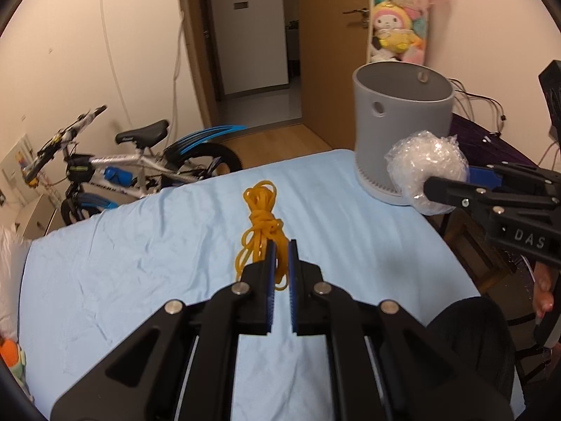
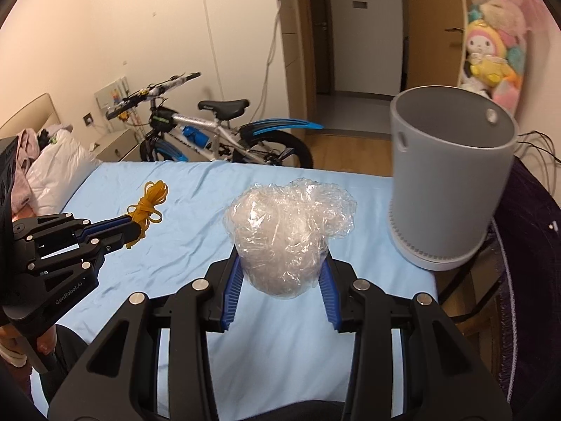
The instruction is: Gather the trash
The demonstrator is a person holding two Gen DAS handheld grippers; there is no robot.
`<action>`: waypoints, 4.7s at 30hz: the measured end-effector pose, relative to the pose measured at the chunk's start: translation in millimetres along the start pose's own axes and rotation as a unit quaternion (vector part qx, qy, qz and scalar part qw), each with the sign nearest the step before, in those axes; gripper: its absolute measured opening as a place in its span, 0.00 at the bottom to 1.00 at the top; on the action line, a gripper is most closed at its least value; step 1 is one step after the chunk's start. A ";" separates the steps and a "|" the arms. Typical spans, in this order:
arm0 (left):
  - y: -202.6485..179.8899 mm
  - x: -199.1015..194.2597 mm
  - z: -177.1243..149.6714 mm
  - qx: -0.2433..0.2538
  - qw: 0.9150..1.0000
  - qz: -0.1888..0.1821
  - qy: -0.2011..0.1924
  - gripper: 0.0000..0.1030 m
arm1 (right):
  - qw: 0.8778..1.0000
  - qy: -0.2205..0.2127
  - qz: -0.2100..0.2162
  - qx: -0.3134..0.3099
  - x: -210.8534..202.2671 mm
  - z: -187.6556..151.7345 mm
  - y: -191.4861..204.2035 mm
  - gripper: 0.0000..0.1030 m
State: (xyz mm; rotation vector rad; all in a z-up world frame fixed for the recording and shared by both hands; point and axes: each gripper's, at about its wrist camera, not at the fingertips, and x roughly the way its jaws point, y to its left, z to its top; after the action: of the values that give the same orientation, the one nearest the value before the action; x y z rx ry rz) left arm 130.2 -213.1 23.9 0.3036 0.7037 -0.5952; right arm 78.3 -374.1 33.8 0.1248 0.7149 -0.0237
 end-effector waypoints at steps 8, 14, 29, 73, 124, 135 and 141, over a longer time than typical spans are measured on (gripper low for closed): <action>-55.9 2.9 50.7 0.043 0.998 -0.026 -0.027 0.07 | 0.998 -0.027 -0.042 0.027 -40.0 8.7 -65.2 0.37; -91.2 7.0 95.9 0.067 0.995 -0.047 -0.049 0.07 | 0.996 -0.051 -0.067 0.034 -65.5 25.5 -104.9 0.37; -145.2 50.4 216.2 0.076 0.988 -0.106 -0.081 0.07 | 0.990 -0.106 -0.086 0.039 -78.5 114.1 -189.9 0.37; -79.2 76.8 154.4 0.003 0.999 -0.035 -0.028 0.80 | 0.995 -0.066 -0.075 0.016 -19.4 89.2 -138.0 0.84; 141.4 -207.1 -132.2 -0.249 0.929 0.259 0.083 0.85 | 0.969 0.091 0.136 -0.185 -43.2 -49.6 259.0 0.91; 150.8 -212.1 -100.1 -0.242 0.930 0.268 0.063 0.87 | 0.974 0.065 0.131 -0.175 -50.2 -21.4 250.2 0.91; 152.6 -210.7 -96.7 -0.245 0.929 0.269 0.071 0.87 | 0.972 0.072 0.136 -0.175 -46.3 -20.3 248.9 0.91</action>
State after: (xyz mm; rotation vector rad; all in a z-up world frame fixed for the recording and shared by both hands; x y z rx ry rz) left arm 44.6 37.6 107.0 0.0624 0.8410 0.1361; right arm 46.1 -125.6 75.4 -0.1169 0.8307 0.3756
